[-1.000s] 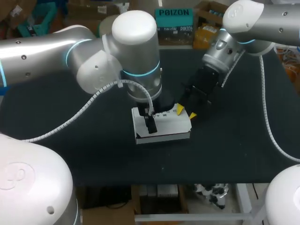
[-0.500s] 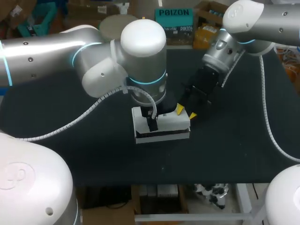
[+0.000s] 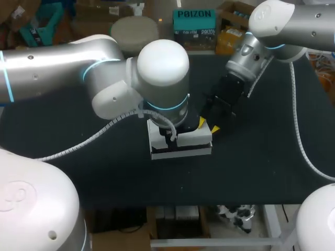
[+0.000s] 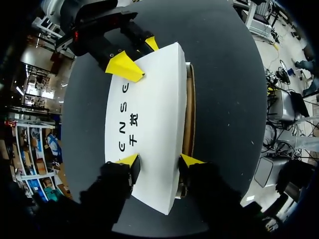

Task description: Assemble the packaging by folding the flat box into shape, placing the metal phone stand inside, and closing the box properly

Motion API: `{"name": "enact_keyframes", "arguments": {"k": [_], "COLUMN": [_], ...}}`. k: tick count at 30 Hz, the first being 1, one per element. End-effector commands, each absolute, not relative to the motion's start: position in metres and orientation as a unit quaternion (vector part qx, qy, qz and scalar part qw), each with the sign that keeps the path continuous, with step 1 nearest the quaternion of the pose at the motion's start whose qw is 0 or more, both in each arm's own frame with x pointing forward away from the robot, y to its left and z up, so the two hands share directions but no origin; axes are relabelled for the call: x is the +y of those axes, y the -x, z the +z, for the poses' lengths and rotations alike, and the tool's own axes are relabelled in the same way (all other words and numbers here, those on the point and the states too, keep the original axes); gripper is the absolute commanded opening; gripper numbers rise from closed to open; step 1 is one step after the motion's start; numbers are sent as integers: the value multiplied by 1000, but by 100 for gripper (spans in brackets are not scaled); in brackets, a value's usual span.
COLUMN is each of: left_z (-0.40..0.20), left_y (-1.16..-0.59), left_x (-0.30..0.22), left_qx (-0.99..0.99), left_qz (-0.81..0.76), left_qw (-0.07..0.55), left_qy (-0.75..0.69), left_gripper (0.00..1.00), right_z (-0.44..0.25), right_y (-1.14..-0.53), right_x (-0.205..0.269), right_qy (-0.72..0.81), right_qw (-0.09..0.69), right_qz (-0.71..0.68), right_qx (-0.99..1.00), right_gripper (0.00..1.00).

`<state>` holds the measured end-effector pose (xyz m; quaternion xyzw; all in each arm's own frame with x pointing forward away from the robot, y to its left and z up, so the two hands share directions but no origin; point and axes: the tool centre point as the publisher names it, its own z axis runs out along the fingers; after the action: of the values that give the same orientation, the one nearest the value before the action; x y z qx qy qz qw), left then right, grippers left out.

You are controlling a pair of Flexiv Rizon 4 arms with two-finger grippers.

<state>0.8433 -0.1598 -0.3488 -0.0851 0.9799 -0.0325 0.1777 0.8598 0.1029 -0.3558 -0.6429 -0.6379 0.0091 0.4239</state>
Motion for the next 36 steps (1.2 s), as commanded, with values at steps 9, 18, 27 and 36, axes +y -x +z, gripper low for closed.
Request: {"name": "enact_keyframes", "arguments": {"k": [9,18,27,36], "left_z": [-350,-352,-354,-359], "left_y": [-842,-843,-845,-843], "left_x": [-161,-162,-163,-162], "left_qx": [969,958,955,954], "left_qz": [-28,-23,-15,-9], "left_qw": [226,261,275,283], "left_qy": [99,119,114,101], "left_gripper": [42,26,22,21], "right_z": [-356,-356,-356,-355], "right_y": [-860,-860,-860,-859], "right_x": [103,103,103,103], "right_qy": [642,642,642,644], "right_qw": [425,425,425,420], "right_qz": [10,10,10,11], "right_qx": [-638,-638,-638,-639], "right_gripper": [45,45,45,47]}}
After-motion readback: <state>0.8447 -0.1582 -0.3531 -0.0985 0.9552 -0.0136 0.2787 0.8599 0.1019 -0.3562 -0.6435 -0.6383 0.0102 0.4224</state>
